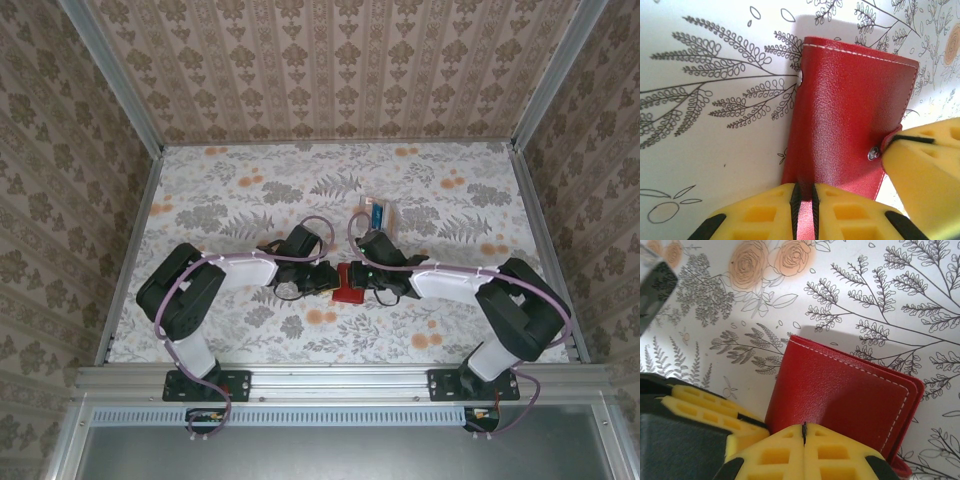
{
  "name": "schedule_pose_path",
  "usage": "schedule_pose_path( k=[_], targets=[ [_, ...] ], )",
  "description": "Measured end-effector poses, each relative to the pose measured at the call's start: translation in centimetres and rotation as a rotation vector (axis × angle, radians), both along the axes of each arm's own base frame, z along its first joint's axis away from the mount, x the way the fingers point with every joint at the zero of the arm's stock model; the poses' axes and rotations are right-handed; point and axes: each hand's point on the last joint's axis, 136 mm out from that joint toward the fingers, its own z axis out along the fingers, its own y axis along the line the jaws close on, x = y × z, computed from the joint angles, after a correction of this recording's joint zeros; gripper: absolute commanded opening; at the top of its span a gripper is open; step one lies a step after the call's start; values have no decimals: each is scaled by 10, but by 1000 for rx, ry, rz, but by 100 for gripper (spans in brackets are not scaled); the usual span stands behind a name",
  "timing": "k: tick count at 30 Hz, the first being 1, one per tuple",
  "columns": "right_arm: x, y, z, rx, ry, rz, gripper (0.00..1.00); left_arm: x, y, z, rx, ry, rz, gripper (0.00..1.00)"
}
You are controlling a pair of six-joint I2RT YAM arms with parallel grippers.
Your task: Put the credit cards into the card holder
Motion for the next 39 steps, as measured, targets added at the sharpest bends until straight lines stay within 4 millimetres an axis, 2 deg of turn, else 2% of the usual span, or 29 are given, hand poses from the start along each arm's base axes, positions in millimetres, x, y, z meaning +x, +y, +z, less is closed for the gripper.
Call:
schedule_pose_path(
  k=[2,4,8,11,14,20,24,32,34,39],
  targets=[
    [0,0,5,6,-8,1,12,0,0,0,0,0,-1,19],
    [-2,-3,8,0,-11,2,13,0,0,0,0,-1,-1,19],
    [-9,-16,13,-56,-8,-2,33,0,-1,0,1,-2,-2,21],
    [-14,-26,12,-116,9,-4,42,-1,-2,1,0,-4,-4,23],
    [-20,-30,11,-170,31,15,43,-1,-2,1,0,-4,-5,23],
    [-25,-14,0,-283,58,93,43,-1,-2,1,0,-4,-5,23],
    [-22,-14,-9,-360,70,107,41,-1,-2,1,-1,-5,-5,23],
    [-16,-20,-13,-426,62,102,27,-1,-2,2,-2,-6,-5,23],
    [-16,-20,-13,-428,61,100,28,-1,-2,2,-2,-6,-5,22],
    [-14,-19,-11,-426,55,101,38,-1,-2,2,-1,-6,-5,22]
  ],
)
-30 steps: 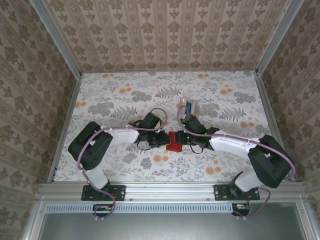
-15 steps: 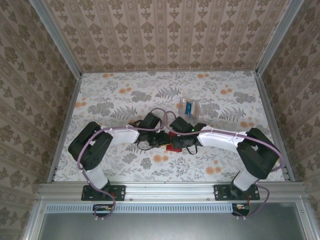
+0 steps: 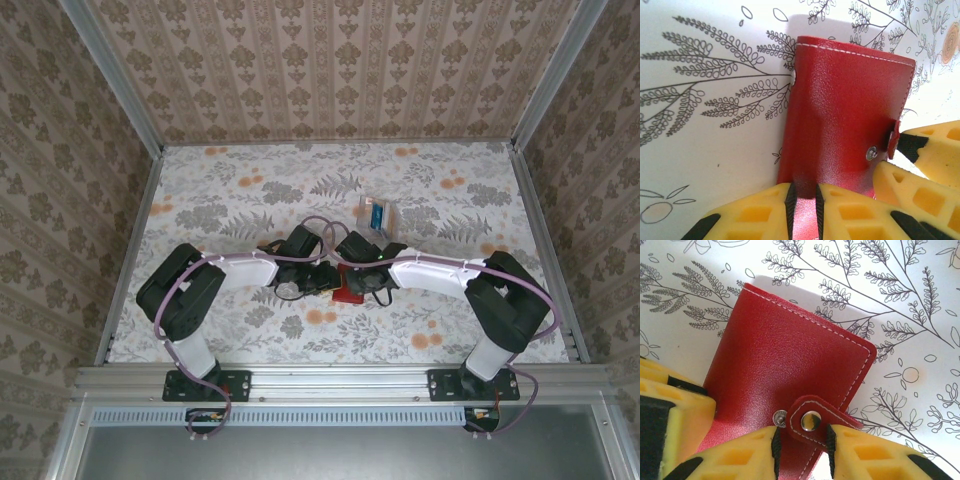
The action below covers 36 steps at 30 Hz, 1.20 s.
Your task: Put the credit cards into the card holder
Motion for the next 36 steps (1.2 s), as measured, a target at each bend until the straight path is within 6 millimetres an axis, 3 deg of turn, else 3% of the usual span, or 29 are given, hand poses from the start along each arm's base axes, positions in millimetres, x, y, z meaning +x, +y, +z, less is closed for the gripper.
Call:
schedule_pose_path(
  k=[8,23,28,32,36],
  targets=[
    [4,2,4,6,-14,-5,36,0,0,0,0,0,0,22],
    [11,5,-3,4,-20,-34,8,0,0,0,0,0,0,22],
    [11,5,-2,6,-23,-37,9,0,0,0,0,0,0,22],
    [13,8,-1,20,-31,-40,20,0,0,0,0,0,-1,22],
    [13,8,-1,31,-22,-39,19,-1,0,0,-1,-2,-1,22]
  ],
)
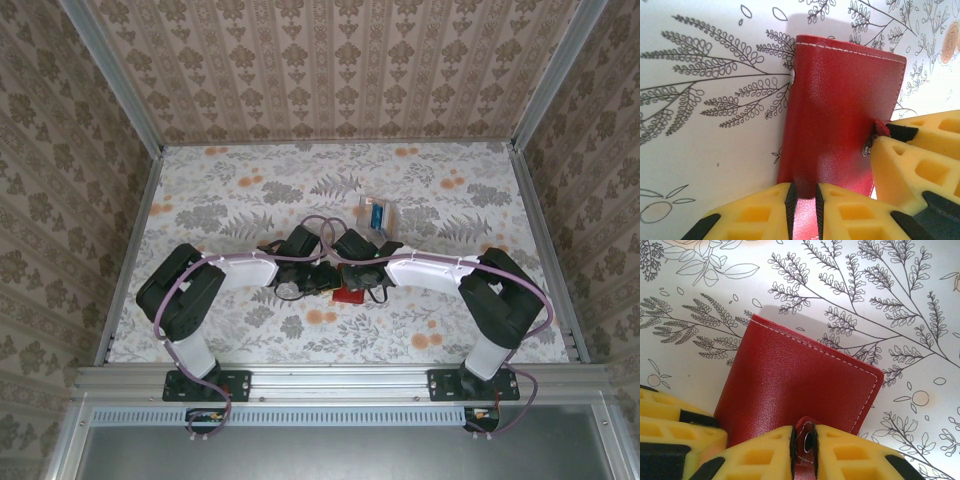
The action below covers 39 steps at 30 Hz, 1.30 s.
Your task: Put the credit cards into the card holder
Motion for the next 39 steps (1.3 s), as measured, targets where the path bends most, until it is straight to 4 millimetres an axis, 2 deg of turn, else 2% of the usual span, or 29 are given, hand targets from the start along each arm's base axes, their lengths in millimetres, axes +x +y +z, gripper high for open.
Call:
schedule_pose_path(
  k=[17,23,28,32,39],
  targets=[
    [2,1,2,35,14,-5,27,-3,-3,0,1,-6,-10,23],
    [2,0,2,37,16,-9,9,-4,-3,0,2,-7,-12,23],
    [2,1,4,51,18,-4,4,-4,-3,0,2,-7,-12,23],
    [1,2,5,55,18,-2,6,-4,-3,0,3,-7,-12,24],
    [-2,-2,5,49,18,3,16,-4,-3,0,4,-9,-11,24]
  ],
)
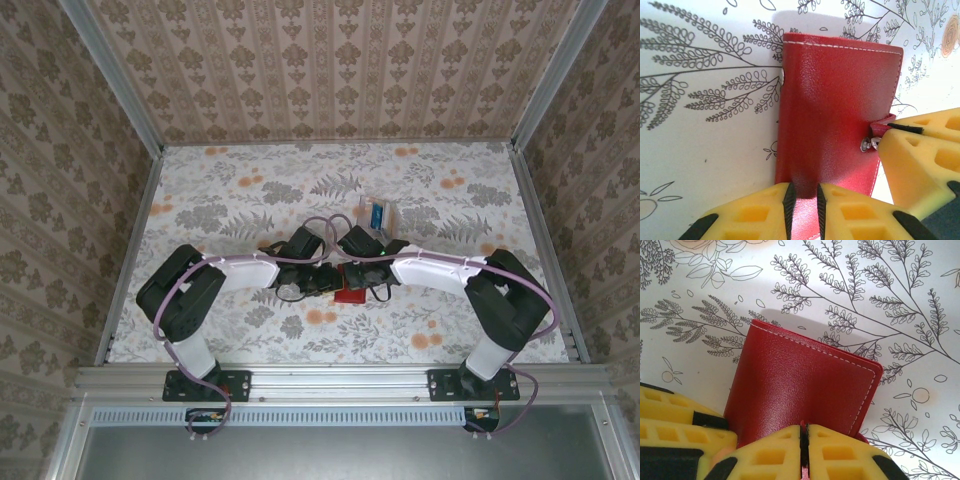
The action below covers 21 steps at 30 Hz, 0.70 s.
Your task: Put the credit cards into the card holder
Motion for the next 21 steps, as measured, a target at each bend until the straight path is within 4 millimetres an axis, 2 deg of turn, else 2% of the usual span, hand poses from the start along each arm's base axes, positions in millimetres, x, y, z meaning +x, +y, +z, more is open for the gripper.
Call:
schedule_pose_path(
  k=[11,15,21],
  targets=[
    [-2,-2,2,-1,-4,12,22,0,0,0,0,0,-1,24],
    [-3,-3,1,-3,-2,11,13,0,0,0,0,0,-1,24],
    [-2,-3,1,2,-2,8,10,0,0,0,0,0,-1,24]
  ],
)
